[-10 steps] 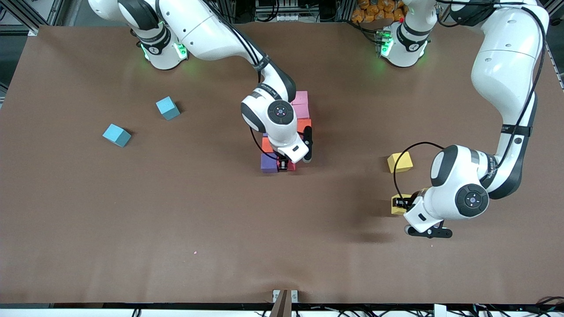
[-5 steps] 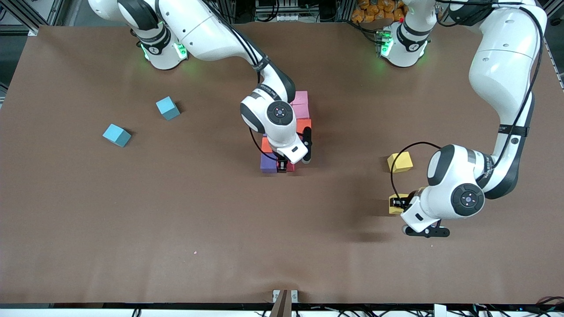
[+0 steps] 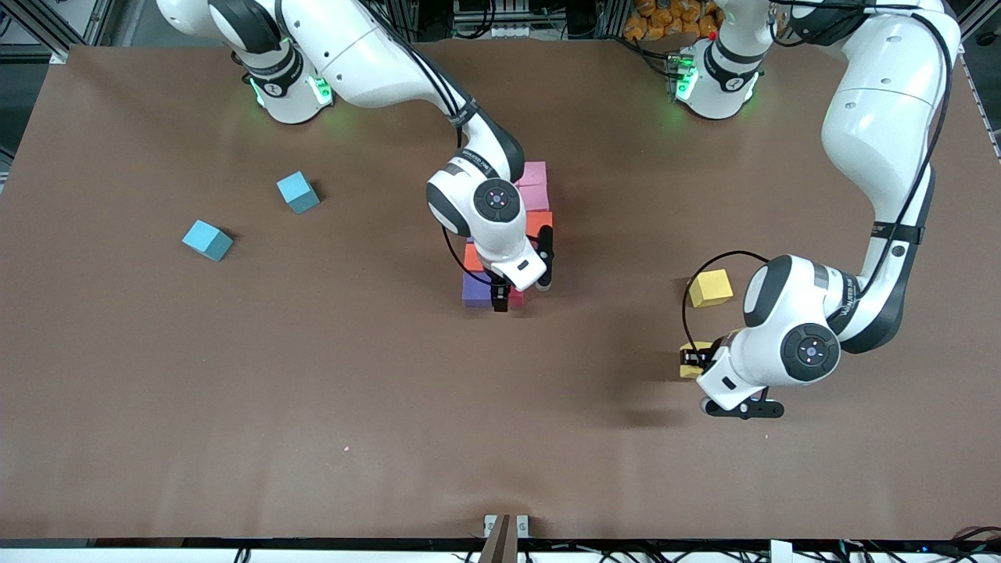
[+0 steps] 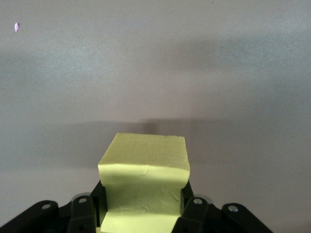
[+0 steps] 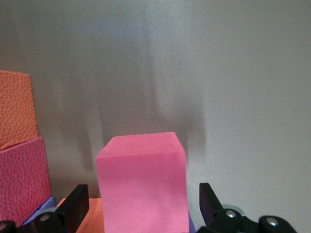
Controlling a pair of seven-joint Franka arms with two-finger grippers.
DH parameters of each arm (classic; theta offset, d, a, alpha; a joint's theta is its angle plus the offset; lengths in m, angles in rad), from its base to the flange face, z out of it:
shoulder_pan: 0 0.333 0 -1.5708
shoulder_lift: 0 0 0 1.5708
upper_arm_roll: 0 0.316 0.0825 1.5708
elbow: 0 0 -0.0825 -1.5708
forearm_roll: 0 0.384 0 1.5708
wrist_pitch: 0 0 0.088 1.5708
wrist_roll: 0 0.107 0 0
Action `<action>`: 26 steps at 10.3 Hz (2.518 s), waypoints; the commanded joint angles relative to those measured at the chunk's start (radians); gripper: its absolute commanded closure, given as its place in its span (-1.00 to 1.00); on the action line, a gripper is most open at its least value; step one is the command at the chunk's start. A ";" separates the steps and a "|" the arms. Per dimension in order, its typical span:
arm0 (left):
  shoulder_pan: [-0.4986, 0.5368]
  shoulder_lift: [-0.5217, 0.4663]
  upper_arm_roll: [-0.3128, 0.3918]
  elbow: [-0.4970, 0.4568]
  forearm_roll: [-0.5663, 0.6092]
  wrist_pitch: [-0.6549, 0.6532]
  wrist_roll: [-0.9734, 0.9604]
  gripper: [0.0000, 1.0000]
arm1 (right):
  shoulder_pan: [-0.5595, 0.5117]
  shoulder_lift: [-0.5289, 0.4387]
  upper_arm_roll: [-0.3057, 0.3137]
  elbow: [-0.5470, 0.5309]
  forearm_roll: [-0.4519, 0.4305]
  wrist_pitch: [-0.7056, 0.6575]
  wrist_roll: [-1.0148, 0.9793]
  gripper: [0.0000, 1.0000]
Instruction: Form number 2 with 11 blocks
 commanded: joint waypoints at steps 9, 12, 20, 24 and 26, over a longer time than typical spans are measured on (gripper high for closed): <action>-0.108 -0.007 -0.011 -0.004 0.010 -0.009 -0.429 0.14 | -0.264 -0.614 -0.004 -0.499 -0.001 -0.126 0.023 -1.00; -0.165 -0.008 -0.025 -0.003 -0.034 -0.003 -0.738 0.14 | -0.450 -0.794 0.002 -0.687 -0.001 -0.133 -0.088 -1.00; -0.357 0.008 -0.025 -0.014 -0.051 0.122 -1.580 0.18 | -0.840 -0.978 0.004 -0.819 -0.016 -0.180 -0.238 -1.00; -0.378 -0.001 -0.025 -0.096 -0.045 0.195 -1.810 0.28 | -0.848 -0.974 -0.004 -0.622 -0.013 -0.374 0.040 -1.00; -0.374 -0.018 -0.025 -0.151 -0.039 0.197 -1.871 0.27 | -0.793 -0.962 -0.013 -0.460 -0.013 -0.532 0.366 -1.00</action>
